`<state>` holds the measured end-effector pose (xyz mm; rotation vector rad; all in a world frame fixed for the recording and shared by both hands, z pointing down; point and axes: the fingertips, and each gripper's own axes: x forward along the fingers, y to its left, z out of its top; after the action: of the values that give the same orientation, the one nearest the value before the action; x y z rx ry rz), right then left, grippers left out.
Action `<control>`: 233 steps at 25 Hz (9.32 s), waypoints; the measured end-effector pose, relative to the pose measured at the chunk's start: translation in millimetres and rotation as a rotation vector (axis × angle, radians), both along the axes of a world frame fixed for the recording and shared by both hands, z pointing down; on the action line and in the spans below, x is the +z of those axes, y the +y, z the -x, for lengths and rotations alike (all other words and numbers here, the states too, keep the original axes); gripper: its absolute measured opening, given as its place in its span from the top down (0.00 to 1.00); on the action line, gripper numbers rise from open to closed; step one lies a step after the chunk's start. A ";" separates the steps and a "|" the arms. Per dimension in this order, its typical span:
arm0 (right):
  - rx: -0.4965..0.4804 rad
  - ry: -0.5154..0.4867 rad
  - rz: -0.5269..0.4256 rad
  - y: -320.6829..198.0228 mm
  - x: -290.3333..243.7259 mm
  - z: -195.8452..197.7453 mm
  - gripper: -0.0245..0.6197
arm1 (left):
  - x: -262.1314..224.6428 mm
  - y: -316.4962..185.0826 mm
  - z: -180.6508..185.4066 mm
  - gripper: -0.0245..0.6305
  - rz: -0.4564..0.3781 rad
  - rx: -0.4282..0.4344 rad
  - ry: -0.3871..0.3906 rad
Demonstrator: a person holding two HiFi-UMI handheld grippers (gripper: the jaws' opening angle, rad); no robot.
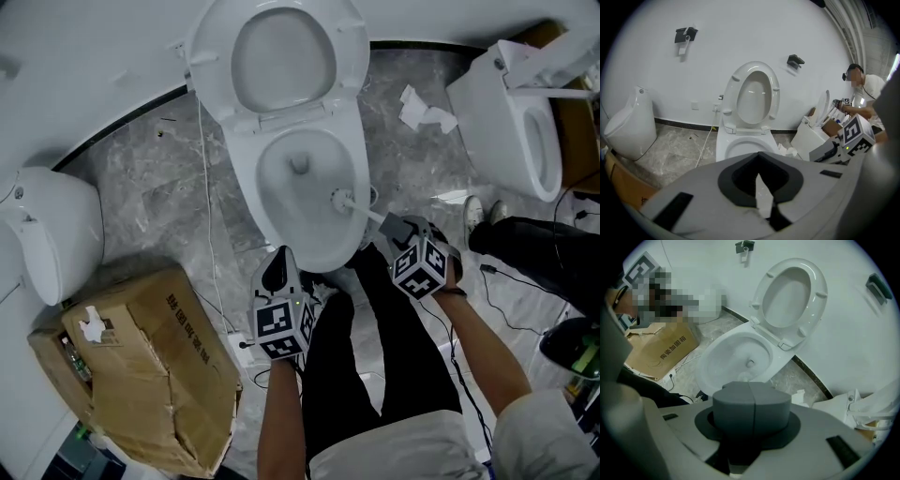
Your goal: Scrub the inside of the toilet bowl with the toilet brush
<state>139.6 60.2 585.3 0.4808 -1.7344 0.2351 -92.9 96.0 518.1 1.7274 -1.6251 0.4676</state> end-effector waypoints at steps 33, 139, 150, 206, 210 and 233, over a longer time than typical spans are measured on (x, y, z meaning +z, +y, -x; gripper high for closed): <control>-0.180 -0.085 0.257 90.7 -4.5 41.1 0.69 | -4.9 34.4 1.3 0.92 0.012 -0.016 -0.026; 0.511 -0.510 0.037 -200.3 21.9 100.1 0.69 | 54.1 -85.5 24.5 0.92 0.167 -0.214 0.001; 0.793 -0.476 -0.040 -167.8 15.3 51.2 0.69 | 53.5 -73.8 36.6 0.92 0.189 -0.014 -0.003; 0.580 -0.323 0.007 0.1 34.3 95.9 0.68 | 37.7 -41.7 50.0 0.92 0.072 0.257 -0.057; 0.619 -0.395 0.080 -6.2 53.6 97.6 0.68 | 50.0 -35.1 38.2 0.92 0.103 0.242 -0.055; 0.477 -0.386 0.281 12.5 96.3 124.7 0.68 | 54.7 -40.3 29.0 0.92 0.133 0.134 -0.056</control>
<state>14.9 72.7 681.7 0.6665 -1.8951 0.9515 -121.9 55.7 572.7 1.7428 -1.4870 0.6780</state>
